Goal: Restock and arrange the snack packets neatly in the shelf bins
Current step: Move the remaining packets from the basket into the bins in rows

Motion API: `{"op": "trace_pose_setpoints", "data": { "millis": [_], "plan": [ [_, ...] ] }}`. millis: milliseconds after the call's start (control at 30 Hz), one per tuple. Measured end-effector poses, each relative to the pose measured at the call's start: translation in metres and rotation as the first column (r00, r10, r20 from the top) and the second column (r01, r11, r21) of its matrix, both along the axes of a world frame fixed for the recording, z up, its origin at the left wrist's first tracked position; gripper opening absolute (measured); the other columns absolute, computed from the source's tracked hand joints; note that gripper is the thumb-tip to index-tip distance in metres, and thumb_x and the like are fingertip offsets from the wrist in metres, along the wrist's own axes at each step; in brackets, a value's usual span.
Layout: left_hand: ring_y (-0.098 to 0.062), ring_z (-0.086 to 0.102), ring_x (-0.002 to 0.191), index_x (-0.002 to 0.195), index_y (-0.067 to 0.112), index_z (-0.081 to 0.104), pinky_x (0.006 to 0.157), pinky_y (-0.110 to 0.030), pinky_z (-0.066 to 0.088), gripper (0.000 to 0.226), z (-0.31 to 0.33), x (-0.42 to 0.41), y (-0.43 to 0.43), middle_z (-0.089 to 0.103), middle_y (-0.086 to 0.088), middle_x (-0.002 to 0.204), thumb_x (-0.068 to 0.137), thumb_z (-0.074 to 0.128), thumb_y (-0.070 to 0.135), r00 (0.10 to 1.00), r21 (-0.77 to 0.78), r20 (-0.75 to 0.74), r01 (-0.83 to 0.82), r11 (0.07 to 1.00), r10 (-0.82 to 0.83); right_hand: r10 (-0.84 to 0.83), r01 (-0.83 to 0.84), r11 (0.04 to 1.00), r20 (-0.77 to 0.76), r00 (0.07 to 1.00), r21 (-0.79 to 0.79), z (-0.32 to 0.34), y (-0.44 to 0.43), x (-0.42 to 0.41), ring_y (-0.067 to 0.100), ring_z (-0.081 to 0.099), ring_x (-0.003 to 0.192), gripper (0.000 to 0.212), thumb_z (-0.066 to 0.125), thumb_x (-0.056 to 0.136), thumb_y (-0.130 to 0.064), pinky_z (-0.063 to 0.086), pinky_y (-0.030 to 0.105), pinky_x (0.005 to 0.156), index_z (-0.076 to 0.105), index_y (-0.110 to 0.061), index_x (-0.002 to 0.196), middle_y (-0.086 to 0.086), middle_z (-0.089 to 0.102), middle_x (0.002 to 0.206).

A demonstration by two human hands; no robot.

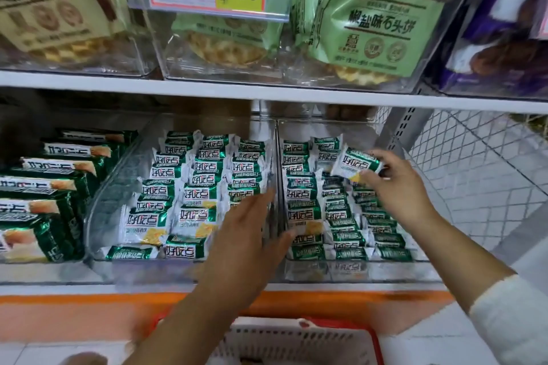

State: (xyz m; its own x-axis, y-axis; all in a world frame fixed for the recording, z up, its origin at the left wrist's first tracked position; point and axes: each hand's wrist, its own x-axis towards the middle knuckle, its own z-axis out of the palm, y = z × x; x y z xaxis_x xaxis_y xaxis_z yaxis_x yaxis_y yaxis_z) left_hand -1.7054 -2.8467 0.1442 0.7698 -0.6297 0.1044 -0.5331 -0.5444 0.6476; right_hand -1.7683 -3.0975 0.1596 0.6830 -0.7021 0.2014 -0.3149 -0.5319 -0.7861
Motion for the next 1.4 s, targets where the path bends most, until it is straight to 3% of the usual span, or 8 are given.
{"op": "trace_pose_setpoints", "data": {
  "millis": [200, 333, 567, 767, 933, 1100, 1233, 1400],
  "plan": [
    [0.001, 0.014, 0.139, 0.154, 0.041, 0.007, 0.110, -0.017, 0.018, 0.067, -0.001, 0.003, -0.006, 0.016, 0.021, 0.158, 0.099, 0.044, 0.049, 0.999, 0.054, 0.002, 0.034, 0.998, -0.034, 0.139, -0.152, 0.986, -0.174, 0.975, -0.067, -0.040, -0.043, 0.057, 0.019, 0.054, 0.071, 0.036, 0.065, 0.091, -0.015, 0.037, 0.003, 0.050, 0.061, -0.026, 0.125, 0.008, 0.051, 0.113],
    [0.001, 0.023, 0.137, 0.153, 0.043, 0.013, 0.106, -0.014, 0.024, 0.066, -0.008, 0.005, -0.005, 0.021, 0.024, 0.154, 0.098, 0.049, 0.048, 0.999, -0.004, -0.012, 0.052, 0.999, -0.052, 0.116, -0.134, 0.987, -0.184, 0.976, -0.092, -0.056, -0.043, 0.070, 0.026, 0.060, 0.091, 0.036, 0.068, 0.088, -0.014, 0.050, 0.028, 0.073, 0.056, -0.027, 0.119, 0.012, 0.054, 0.121],
    [0.001, 0.031, 0.133, 0.149, 0.047, 0.024, 0.108, -0.023, 0.034, 0.066, -0.015, 0.007, 0.007, 0.032, 0.027, 0.145, 0.092, 0.056, 0.049, 0.998, -0.071, 0.024, 0.055, 0.996, -0.053, 0.028, -0.061, 0.983, -0.185, 0.982, -0.174, -0.040, -0.024, 0.054, 0.023, 0.050, 0.109, 0.049, 0.068, 0.088, -0.029, 0.043, 0.034, 0.100, 0.050, -0.024, 0.133, 0.011, 0.042, 0.130],
    [0.008, 0.053, 0.089, 0.124, 0.032, 0.059, 0.073, -0.003, 0.039, 0.035, -0.022, -0.013, 0.067, 0.053, 0.028, 0.101, 0.089, 0.062, 0.028, 0.979, -0.199, 0.190, 0.110, 0.974, -0.072, 0.236, -0.186, 0.954, 0.204, 0.950, -0.236, -0.004, 0.072, -0.033, 0.004, 0.054, 0.084, 0.026, 0.057, 0.094, -0.018, 0.045, 0.016, 0.072, 0.050, -0.029, 0.117, -0.002, 0.057, 0.099],
    [0.002, 0.059, 0.087, 0.120, 0.031, 0.063, 0.077, -0.013, 0.047, 0.027, -0.127, -0.048, 0.126, 0.063, 0.017, 0.109, 0.093, 0.061, 0.028, 0.984, 0.122, -0.153, 0.109, 0.987, -0.090, 0.544, -0.532, 0.838, -0.227, 0.807, 0.117, -0.090, 0.152, -0.103, 0.002, 0.053, 0.079, 0.015, 0.052, 0.097, -0.029, 0.041, 0.012, 0.066, 0.054, -0.034, 0.111, -0.012, 0.056, 0.092],
    [-0.013, 0.057, 0.103, 0.133, 0.017, 0.055, 0.082, -0.013, 0.037, 0.043, -0.247, -0.090, 0.154, 0.057, -0.002, 0.130, 0.093, 0.066, 0.028, 0.842, 0.393, -0.520, 0.086, 0.915, 0.144, 0.594, -0.343, 0.804, -0.666, 0.452, 0.485, -0.268, 0.159, -0.136, 0.010, 0.055, 0.103, 0.048, 0.051, 0.099, -0.034, 0.045, 0.027, 0.087, 0.043, -0.016, 0.142, 0.001, 0.048, 0.131],
    [-0.022, 0.056, 0.120, 0.137, 0.017, 0.050, 0.097, -0.026, 0.043, 0.052, -0.303, -0.114, 0.161, 0.051, -0.006, 0.136, 0.090, 0.070, 0.028, 0.663, 0.457, -0.708, 0.165, 0.874, 0.245, 0.477, -0.203, 0.878, -0.749, 0.459, 0.435, -0.344, 0.161, -0.153, 0.026, 0.040, 0.133, 0.057, 0.058, 0.095, -0.036, 0.033, 0.038, 0.109, 0.038, -0.019, 0.146, 0.012, 0.037, 0.151],
    [-0.027, 0.058, 0.116, 0.135, 0.015, 0.052, 0.099, -0.031, 0.046, 0.053, -0.345, -0.124, 0.167, 0.056, -0.010, 0.133, 0.088, 0.073, 0.025, 0.582, 0.493, -0.740, 0.127, 0.860, 0.338, 0.404, -0.428, 0.882, -0.785, 0.471, 0.197, -0.372, 0.175, -0.119, 0.030, 0.025, 0.143, 0.062, 0.064, 0.089, -0.042, 0.015, 0.039, 0.118, 0.042, -0.023, 0.144, 0.008, 0.033, 0.153]
  ]
}}
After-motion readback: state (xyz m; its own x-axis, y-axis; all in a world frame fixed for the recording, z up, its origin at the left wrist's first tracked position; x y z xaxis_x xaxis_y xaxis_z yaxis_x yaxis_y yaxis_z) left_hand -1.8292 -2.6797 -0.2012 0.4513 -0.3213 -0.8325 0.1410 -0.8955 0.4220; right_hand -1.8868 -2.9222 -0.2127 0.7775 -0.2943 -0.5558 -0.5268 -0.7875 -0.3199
